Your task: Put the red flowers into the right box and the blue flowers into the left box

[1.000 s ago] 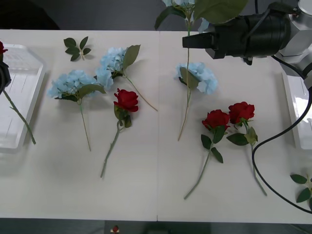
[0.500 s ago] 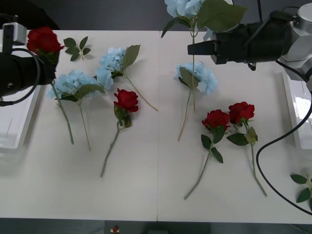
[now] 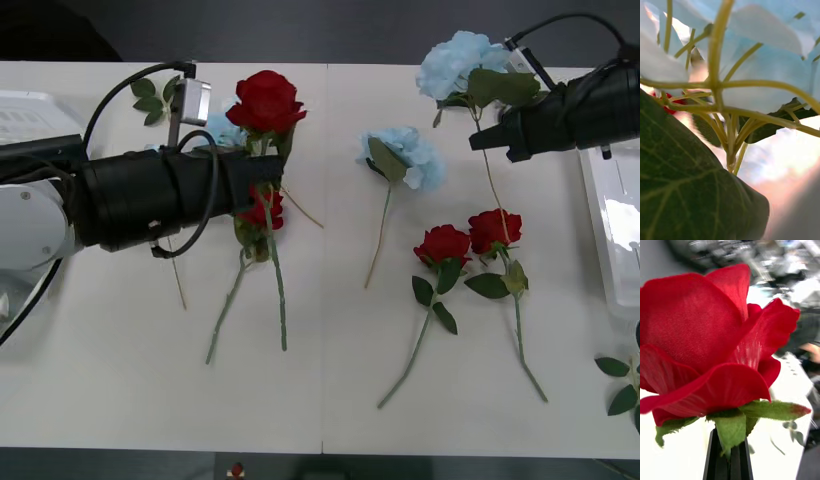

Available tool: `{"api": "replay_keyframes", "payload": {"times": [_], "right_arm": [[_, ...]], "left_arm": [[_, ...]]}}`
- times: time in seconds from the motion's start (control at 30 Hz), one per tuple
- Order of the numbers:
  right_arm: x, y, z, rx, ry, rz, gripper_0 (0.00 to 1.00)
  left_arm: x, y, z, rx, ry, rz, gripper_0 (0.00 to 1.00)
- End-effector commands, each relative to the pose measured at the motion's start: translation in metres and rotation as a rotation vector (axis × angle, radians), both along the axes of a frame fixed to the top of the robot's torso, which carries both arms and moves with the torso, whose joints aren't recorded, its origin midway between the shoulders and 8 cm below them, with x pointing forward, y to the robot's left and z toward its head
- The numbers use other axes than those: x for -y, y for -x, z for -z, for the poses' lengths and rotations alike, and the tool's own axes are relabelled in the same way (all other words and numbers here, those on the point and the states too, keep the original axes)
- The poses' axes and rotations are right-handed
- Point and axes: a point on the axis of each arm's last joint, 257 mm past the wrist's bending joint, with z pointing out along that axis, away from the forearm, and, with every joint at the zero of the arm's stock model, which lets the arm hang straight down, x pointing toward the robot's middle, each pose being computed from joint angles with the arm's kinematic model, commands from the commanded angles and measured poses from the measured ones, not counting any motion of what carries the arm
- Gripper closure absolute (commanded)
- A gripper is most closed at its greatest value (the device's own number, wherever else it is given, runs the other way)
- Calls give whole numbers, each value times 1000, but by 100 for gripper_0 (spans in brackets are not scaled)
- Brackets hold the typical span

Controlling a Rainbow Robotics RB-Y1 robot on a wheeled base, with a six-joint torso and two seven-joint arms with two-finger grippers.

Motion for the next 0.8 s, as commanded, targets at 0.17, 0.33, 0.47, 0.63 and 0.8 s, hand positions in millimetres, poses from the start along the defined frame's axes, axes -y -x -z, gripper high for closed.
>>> {"api": "replay_keyframes", "payload": {"times": [0.17, 0.33, 0.47, 0.63, 0.8], "right_arm": [[62, -41, 37, 40, 152, 235, 100], [72, -54, 53, 84, 244, 272, 100], [77, -52, 59, 83, 291, 258, 37], [70, -35, 61, 33, 283, 190, 0], [54, -11, 35, -13, 199, 87, 0]], "left_arm": [[37, 14, -82, 175, 200, 69, 100], [47, 10, -98, 217, 271, 37, 100], [57, 7, -104, 224, 328, 1, 100], [60, 6, -105, 224, 341, -8, 100], [60, 5, -103, 221, 338, -9, 100]]}}
